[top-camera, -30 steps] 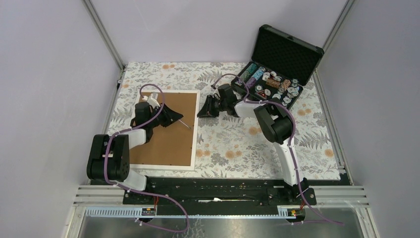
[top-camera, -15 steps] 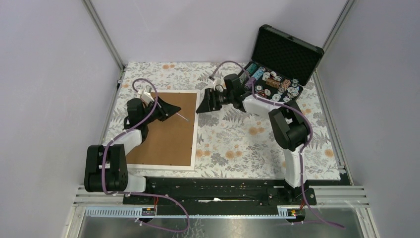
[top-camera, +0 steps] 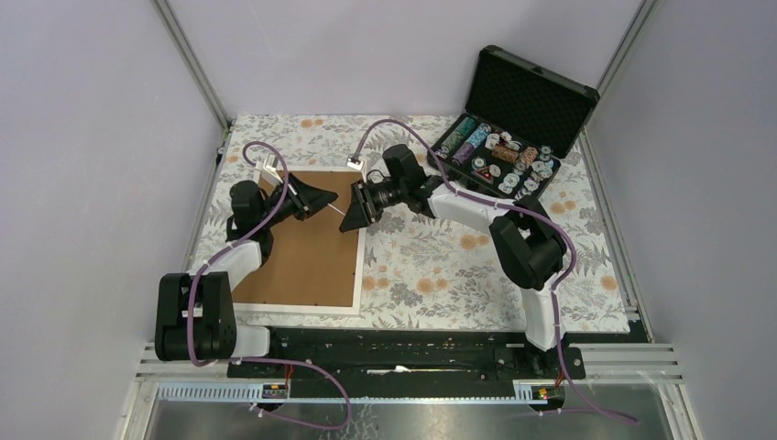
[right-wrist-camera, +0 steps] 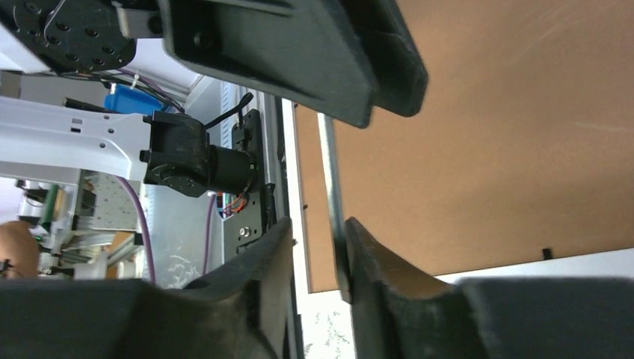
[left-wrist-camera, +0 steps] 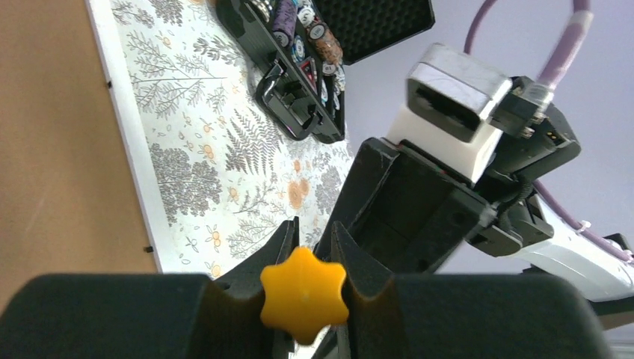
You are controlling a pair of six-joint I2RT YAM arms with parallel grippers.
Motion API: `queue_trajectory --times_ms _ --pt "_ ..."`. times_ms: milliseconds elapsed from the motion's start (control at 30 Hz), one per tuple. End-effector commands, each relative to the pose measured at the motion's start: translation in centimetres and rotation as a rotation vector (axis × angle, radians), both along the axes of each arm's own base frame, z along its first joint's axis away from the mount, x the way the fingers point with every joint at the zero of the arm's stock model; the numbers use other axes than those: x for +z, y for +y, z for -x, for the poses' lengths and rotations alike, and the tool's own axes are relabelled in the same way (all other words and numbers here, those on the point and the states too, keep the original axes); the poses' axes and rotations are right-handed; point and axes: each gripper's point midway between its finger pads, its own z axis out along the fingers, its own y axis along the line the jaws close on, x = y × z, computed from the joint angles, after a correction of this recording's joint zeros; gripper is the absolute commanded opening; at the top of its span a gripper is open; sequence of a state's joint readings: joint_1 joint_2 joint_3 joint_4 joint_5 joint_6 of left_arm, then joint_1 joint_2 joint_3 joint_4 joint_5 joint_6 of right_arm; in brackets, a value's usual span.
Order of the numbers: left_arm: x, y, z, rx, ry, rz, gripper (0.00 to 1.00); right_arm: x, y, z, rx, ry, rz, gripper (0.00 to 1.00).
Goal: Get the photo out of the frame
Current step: Adjust the screwdriver.
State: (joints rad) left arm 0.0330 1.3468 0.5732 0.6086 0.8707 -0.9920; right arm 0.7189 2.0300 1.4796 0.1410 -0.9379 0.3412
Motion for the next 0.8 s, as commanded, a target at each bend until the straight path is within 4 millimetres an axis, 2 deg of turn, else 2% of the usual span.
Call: queue_trajectory --times_ms 0,133,200,333,567,667,767 --pt "2.3 -0.4 0.8 -0.037 -0.092 0.017 0.0 1.4 0.5 -0.2 0.03 -0.052 -0.027 0.25" --pt "1.9 -0.6 1.4 -0.072 -0.09 0.003 0.0 1.4 0.3 -0.1 0.032 -0.077 -0.011 0.0" --pt "1.6 -0.8 1.8 -0.105 -0.085 -0.008 0.03 1.3 0.0 0.0 0.04 -0.082 -0.001 0.0" --pt "0.9 -1.1 2.9 -0.183 -0.083 -0.045 0.19 0.7 -0.8 0.9 0.083 -0.082 0.02 0.0" --pt "-0.7 -1.4 4.6 -0.354 -0.053 -0.122 0.34 0.3 -2.2 2.7 0.174 -0.095 0.042 0.0" --pt "-0.8 -1.4 5.4 -0.395 -0.065 -0.131 0.42 0.0 -2.9 3.4 0.201 -0.101 0.049 0.0" --pt "-0.9 -1.5 6.1 -0.438 -0.059 -0.121 0.46 -0.3 -3.5 4.1 0.224 -0.102 0.059 0.0"
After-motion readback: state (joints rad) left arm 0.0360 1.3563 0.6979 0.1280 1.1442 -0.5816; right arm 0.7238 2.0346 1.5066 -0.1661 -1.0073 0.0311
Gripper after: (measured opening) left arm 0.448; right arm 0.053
